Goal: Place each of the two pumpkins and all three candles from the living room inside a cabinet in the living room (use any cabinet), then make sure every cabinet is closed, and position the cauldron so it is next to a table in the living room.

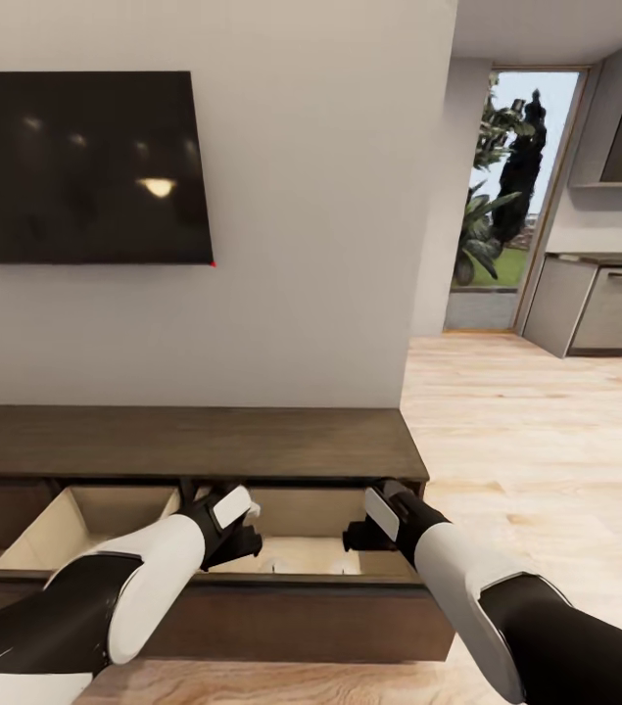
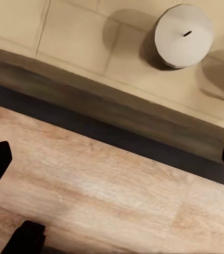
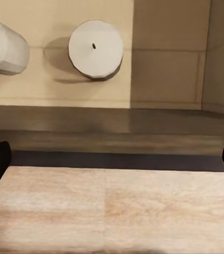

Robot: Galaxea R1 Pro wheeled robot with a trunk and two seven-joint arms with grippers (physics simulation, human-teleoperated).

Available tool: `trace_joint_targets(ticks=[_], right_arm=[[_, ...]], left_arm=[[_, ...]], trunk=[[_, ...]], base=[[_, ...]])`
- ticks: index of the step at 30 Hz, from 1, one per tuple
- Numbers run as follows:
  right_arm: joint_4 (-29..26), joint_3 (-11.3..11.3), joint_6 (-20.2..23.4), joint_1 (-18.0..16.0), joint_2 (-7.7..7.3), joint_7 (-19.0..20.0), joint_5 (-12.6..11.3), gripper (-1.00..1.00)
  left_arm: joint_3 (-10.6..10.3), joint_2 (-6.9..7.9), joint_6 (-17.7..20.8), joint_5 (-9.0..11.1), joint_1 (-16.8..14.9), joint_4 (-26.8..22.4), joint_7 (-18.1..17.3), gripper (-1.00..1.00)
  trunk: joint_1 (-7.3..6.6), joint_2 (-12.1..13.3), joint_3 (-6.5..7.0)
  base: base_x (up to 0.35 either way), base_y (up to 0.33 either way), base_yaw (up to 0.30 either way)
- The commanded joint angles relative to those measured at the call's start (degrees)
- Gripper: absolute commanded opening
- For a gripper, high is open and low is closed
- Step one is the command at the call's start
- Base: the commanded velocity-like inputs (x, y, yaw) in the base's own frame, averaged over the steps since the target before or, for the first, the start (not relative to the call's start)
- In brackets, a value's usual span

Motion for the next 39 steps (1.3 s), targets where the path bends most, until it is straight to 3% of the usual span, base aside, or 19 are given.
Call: trace_joint_targets(ticks=[1, 7, 8, 9, 15, 36, 39], right_arm=[[0.0, 0.3, 0.2, 0.0, 0.0, -0.5, -0.6, 1.0], [0.1, 0.4, -0.9, 0.2, 0.0, -0.4, -0.5, 1.0], [0.1, 0.4, -5.2, 0.3, 0.0, -0.4, -0.4, 1.0], [0.2, 0.5, -9.1, 0.4, 0.0, -0.4, -0.3, 1.0], [-0.1, 0.6, -12.6, 0.4, 0.0, -0.4, 0.0, 1.0], [0.4, 0.5, -12.9, 0.9, 0.0, 0.2, -0.3, 1.0], [0.0, 0.5, -13.2, 1.1, 0.0, 1.0, -0.2, 1.0]], left_arm=[[-0.1, -0.01, 0.2, 0.3, 0.3, -0.1, 0.3, 1.0], [0.0, -0.01, 0.0, 0.4, 2.3, 0.0, -1.2, 1.0], [0.0, -0.01, -0.1, 0.4, 6.3, 0.0, -4.2, 1.0], [-0.1, -0.01, -1.6, 0.3, 6.3, 0.0, -7.5, 1.0], [-0.4, -0.01, -5.3, 0.0, 6.3, -0.1, -11.3, 1.0], [-0.3, -0.01, -5.7, 0.3, 6.3, -3.2, -11.8, 1.0], [-0.2, -0.01, -7.1, 0.3, 6.3, -2.1, -13.4, 1.0]], trunk=[[-0.24, 0.4, 0.12], [-1.55, 2.8, 1.2], [-1.77, 3.2, 1.38], [-1.99, 3.6, 1.56], [-3.31, 6.0, 2.64], [-7.92, 14.4, 6.41], [-8.58, 15.6, 6.95]], base=[[0.0, 0.0, 0.0], [0.0, 0.0, 0.0], [0.0, 0.0, 0.0], [0.0, 0.0, 0.0], [0.0, 0.0, 0.0], [0.0, 0.0, 0.0], [0.0, 0.0, 0.0]])
